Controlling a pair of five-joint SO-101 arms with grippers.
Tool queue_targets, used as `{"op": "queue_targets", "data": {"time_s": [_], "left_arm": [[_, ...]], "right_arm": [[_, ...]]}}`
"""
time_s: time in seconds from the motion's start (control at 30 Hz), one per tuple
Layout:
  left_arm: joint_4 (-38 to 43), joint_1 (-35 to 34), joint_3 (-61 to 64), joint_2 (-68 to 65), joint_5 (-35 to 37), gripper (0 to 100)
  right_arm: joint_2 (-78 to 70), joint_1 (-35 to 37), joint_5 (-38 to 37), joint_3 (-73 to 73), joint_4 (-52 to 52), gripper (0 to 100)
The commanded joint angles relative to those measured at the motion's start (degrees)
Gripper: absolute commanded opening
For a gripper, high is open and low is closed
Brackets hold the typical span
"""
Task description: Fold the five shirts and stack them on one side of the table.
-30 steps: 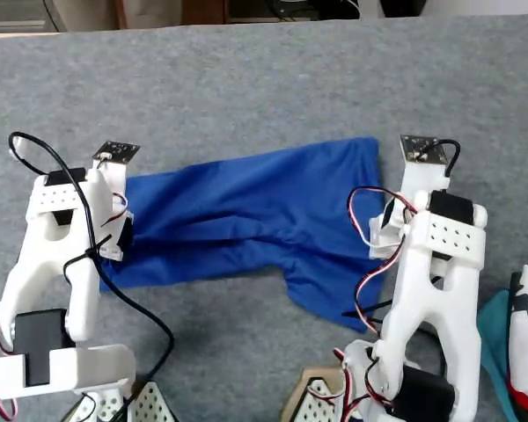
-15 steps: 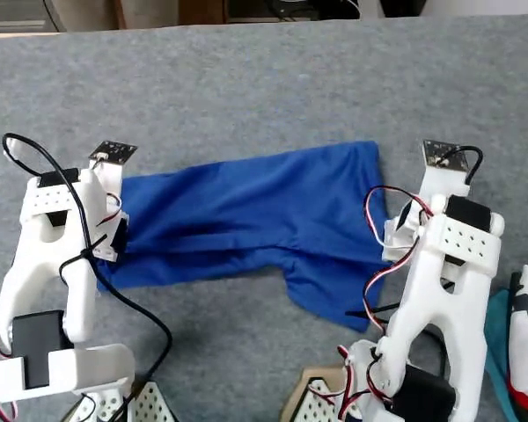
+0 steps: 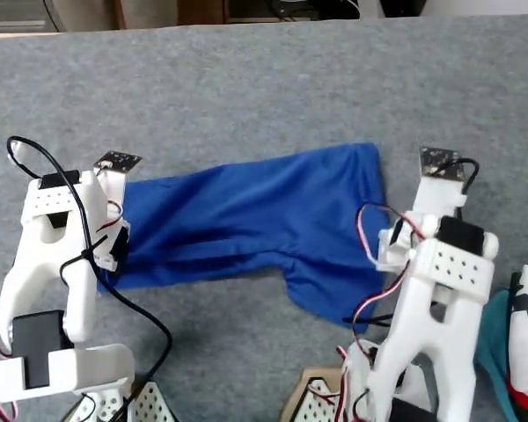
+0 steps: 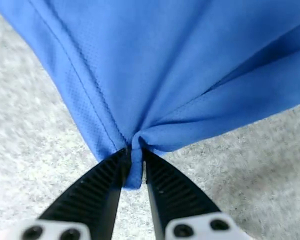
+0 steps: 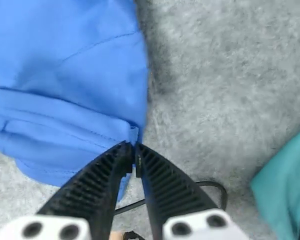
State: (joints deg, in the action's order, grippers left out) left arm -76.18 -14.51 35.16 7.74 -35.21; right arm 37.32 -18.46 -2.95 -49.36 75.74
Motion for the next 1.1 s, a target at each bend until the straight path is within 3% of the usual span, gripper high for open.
{"op": "queue_targets", "data": {"time_s": [0.0,0.27,0.33,0.47,0.53,0.77,0.87,0.97,1.03,1.07], "left_arm": [[0.7,-0.2,-0.8,2.3,0.5,2],[0.4,-1.2,-0.1,1.9,0.3,2],[-0.1,-0.9,1.1,2.2,-3.2,2],[-2.5,-1.3,1.1,2.4,-3.6,13],[-3.3,-2.6,0.1,2.4,-1.9,18],[-9.3,-3.6,-6.8,2.3,-1.6,18],[-10.9,-3.7,-10.6,2.3,-1.5,18],[-10.7,-3.2,-15.5,2.0,-1.4,18],[-10.4,-2.4,-18.3,1.8,1.8,18],[-9.1,-1.7,-19.1,1.8,4.7,18]], "right_arm": [[3.1,1.5,-0.4,-2.9,-1.9,0.5],[3.3,1.5,-0.5,-4.1,-1.8,0.5],[3.4,1.5,-0.6,-4.1,-1.8,0.7],[3.6,1.7,-4.8,-4.0,-1.1,1.5],[3.6,1.8,-6.8,-3.8,1.5,5.5],[4.0,1.8,-11.4,-3.2,6.8,20.8],[6.4,1.8,-11.0,-1.0,7.2,18.9],[8.6,1.9,-10.3,2.5,5.5,8.8],[8.4,3.9,-9.1,3.7,1.8,0.2],[8.0,5.2,-8.9,3.7,0.2,1.2]]}}
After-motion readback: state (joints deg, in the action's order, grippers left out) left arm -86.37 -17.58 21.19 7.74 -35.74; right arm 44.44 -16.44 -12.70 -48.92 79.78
